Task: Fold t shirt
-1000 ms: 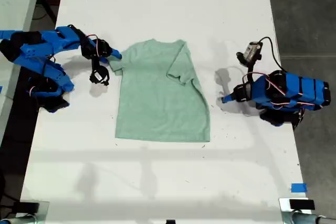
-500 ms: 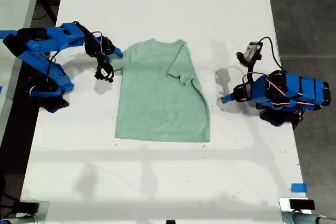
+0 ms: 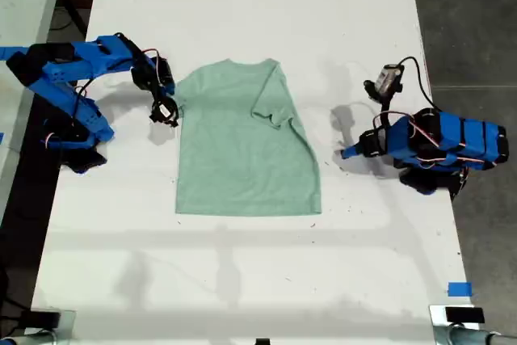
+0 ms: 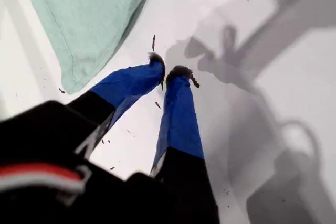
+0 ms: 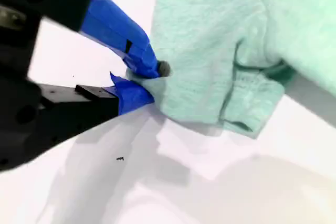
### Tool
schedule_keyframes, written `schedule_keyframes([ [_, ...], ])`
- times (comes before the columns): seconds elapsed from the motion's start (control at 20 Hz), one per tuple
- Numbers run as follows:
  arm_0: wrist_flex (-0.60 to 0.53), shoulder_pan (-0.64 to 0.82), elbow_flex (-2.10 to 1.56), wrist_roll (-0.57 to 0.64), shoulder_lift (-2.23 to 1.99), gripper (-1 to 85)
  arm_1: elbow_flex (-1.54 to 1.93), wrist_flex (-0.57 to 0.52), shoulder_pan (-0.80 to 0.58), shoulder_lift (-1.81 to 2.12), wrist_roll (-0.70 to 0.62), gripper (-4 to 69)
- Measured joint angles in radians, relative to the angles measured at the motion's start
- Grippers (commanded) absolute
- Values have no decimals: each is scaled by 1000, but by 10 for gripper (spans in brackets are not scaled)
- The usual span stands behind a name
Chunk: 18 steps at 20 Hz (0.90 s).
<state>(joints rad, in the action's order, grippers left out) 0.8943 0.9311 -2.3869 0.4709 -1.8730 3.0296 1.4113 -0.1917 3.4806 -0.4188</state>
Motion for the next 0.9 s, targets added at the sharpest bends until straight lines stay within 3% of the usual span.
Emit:
schedule_keyframes([
  [0.25,345,-110,331,-112,-8,-2,0,0,0,0,0,49],
  [0.45,506,-249,819,-181,247,-2,0,0,0,0,-2,49],
  [0.65,554,-342,1246,-204,607,-1,0,0,0,0,-2,49],
  [0.8,511,-379,1295,-210,761,138,0,0,0,0,-2,49],
  [0.9,480,-402,1295,-227,799,170,0,0,0,0,-2,49],
])
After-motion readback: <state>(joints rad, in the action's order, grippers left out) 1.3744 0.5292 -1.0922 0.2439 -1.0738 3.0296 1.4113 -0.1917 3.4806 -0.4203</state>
